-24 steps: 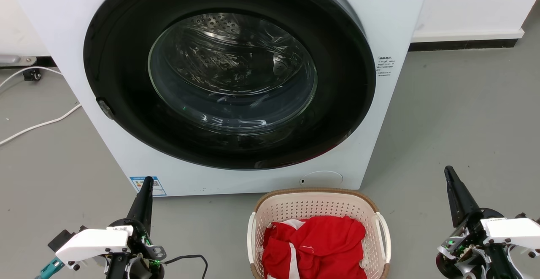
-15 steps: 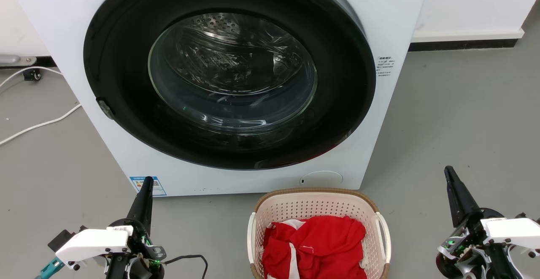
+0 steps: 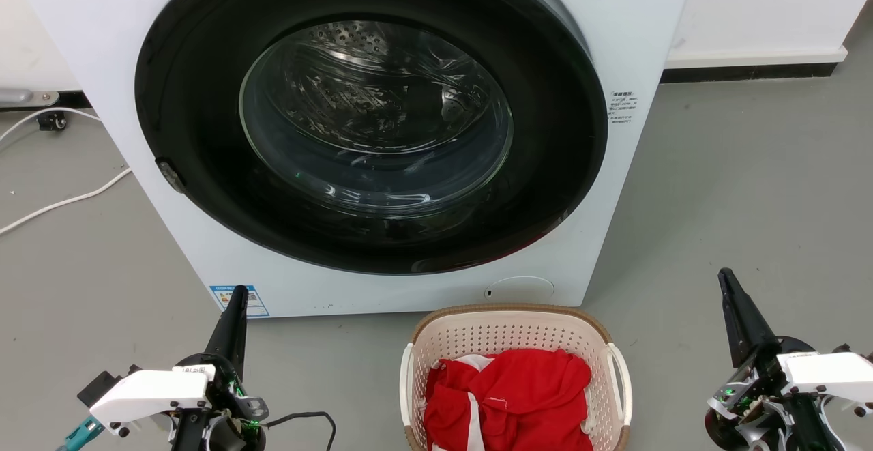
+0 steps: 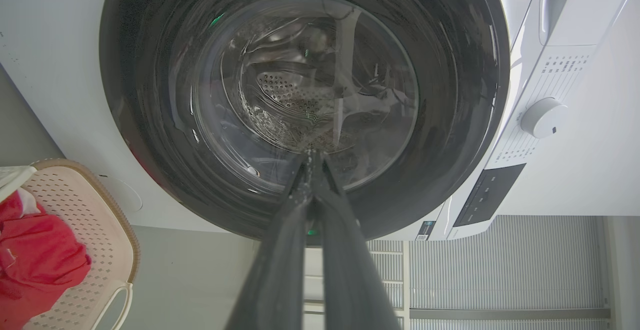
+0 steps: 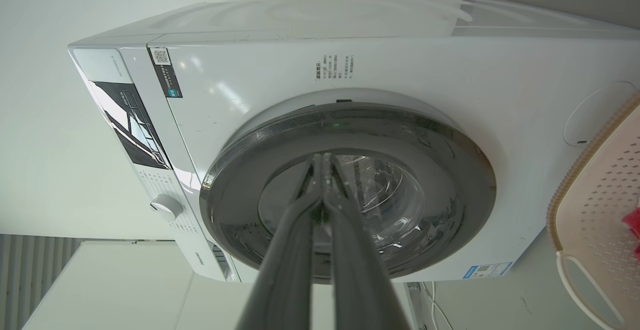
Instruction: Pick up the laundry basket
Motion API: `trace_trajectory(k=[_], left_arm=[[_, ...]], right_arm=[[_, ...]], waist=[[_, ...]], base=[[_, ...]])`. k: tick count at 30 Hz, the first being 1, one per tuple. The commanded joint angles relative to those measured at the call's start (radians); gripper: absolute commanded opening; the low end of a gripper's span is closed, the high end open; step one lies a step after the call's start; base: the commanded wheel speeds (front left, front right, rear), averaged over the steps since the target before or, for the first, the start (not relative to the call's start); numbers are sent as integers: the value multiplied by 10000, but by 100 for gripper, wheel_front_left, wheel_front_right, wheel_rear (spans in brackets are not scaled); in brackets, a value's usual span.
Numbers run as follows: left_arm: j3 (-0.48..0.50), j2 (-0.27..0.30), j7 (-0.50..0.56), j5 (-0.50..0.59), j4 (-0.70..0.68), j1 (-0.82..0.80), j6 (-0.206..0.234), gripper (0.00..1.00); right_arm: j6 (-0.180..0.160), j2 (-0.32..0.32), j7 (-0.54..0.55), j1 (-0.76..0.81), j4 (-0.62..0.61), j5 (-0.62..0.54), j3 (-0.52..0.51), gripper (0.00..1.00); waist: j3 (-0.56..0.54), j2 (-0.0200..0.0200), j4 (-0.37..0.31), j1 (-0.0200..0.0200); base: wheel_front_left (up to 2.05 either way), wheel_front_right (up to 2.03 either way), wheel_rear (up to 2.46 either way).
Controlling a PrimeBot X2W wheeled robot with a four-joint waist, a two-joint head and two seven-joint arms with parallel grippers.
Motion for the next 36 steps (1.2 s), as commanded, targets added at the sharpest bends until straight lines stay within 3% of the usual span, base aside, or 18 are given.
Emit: trace_trajectory(k=[1, 7, 8, 14, 21, 36], left_arm=[[20, -10, 26, 0, 8, -91, -46, 0], [20, -10, 25, 0, 8, -91, -46, 0], [-3, -2, -4, 0, 7, 0, 0, 100], [-78, -27, -207, 118, 80, 187, 12, 100], [-112, -24, -508, 988, -195, 193, 9, 100], [-413, -16, -1174, 4194, -902, 250, 217, 100]], right_arm=[[-3, -41, 9, -102, 4, 43, -5, 0], [-3, -41, 9, -102, 4, 43, -4, 0], [0, 0, -5, 1, 6, -3, 0, 100], [-2, 19, -191, 213, 140, -150, 31, 100], [-2, 14, -494, 257, -122, -1062, -34, 100], [-2, 4, -1165, 484, -1184, -4727, 282, 100]], waist=[[0, 0, 0, 0], [0, 0, 0, 0], [0, 0, 0, 0], [6, 0, -1, 0], [17, 0, -6, 0], [81, 0, -3, 0]], base=[[0, 0, 0], [0, 0, 0], [0, 0, 0], [0, 0, 0], [0, 0, 0], [0, 0, 0]])
